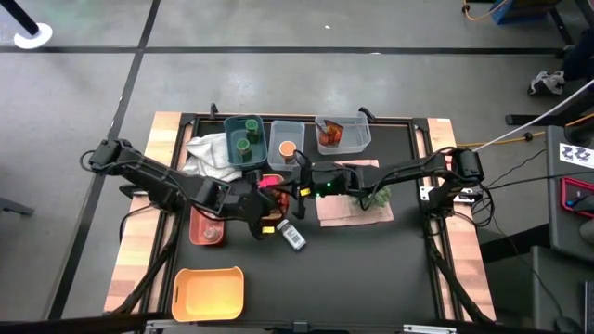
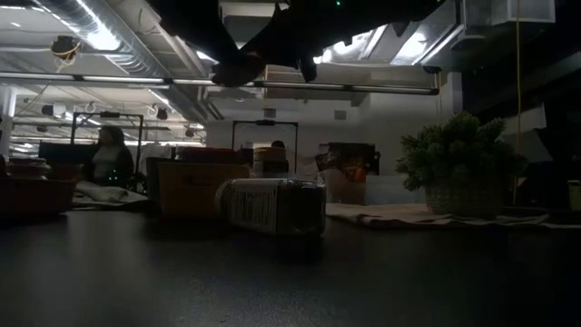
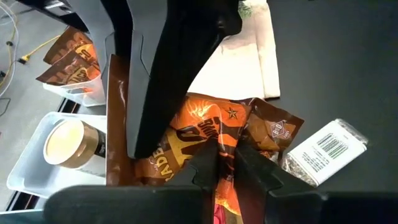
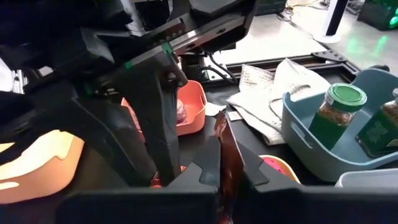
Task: Sort spices by type
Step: Put the orange seasoning pack into the right transparent bin
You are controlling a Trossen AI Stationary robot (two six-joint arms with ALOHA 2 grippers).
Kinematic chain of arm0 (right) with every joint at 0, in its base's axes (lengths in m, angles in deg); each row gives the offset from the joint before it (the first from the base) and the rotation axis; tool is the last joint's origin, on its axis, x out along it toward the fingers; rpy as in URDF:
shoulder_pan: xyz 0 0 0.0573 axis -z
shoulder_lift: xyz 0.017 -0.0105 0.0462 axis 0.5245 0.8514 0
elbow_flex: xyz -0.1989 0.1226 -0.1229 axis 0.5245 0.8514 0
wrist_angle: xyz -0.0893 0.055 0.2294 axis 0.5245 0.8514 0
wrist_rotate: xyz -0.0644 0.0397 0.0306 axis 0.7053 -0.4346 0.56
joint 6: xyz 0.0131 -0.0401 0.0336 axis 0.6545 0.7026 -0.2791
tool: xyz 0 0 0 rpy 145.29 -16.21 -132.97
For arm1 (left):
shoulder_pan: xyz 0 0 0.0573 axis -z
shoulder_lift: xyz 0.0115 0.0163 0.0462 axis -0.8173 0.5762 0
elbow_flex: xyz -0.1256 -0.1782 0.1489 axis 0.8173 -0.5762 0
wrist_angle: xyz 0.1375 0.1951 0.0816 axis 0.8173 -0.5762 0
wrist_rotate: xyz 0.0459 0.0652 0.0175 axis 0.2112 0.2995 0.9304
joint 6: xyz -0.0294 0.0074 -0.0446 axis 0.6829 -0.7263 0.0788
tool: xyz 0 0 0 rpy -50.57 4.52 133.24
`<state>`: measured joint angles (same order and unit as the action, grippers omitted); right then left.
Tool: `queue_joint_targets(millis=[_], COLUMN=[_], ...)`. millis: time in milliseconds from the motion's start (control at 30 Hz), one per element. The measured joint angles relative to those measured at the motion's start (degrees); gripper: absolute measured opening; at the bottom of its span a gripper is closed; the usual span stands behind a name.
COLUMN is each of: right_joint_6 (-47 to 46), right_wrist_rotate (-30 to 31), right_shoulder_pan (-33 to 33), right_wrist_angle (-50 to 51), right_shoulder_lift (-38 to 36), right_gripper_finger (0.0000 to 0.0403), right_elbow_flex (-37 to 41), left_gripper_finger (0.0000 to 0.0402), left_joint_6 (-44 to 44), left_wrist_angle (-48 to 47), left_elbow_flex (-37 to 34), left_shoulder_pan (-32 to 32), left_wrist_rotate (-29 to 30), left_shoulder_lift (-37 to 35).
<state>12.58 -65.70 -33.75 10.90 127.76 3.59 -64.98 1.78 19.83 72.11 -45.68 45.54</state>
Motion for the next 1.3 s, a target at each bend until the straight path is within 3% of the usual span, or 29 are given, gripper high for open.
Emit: queue_joint_targets(millis=[233, 467, 867, 1167, 1300], right_joint_6=[0.6, 1.5, 1.3, 3.2, 4.5], right_wrist_rotate=[0.2, -0.3, -1.2, -1.0, 1.7], right_shoulder_pan=[0.1, 2.2, 12.5, 21.4, 24.6], right_wrist_angle=[-0.1, 1.3, 5.1, 15.1, 21.1], right_shoulder_lift=[0.0, 0.0, -1.1, -9.1, -12.3], right_gripper_finger=[0.0009, 0.0009, 0.0006, 0.0006, 0.0007], right_elbow_flex=[0.0, 0.0, 0.0, 0.0, 0.0], left_gripper_finger=[0.0105, 0.0168, 0.0169, 0.0169, 0.0169], left_joint_6=[4.7, 3.9, 1.3, 1.9, 2.0], left_wrist_angle=[0.0, 0.1, -0.9, -4.9, -4.8], left_elbow_flex=[0.0, 0.0, 0.0, 0.0, 0.0], left_shoulder_pan=[-2.3, -3.1, -2.8, -2.9, -2.9], left_wrist_rotate=[-0.2, 0.2, 0.2, 0.1, 0.1], left_shoulder_lift=[0.0, 0.0, 0.0, 0.0, 0.0])
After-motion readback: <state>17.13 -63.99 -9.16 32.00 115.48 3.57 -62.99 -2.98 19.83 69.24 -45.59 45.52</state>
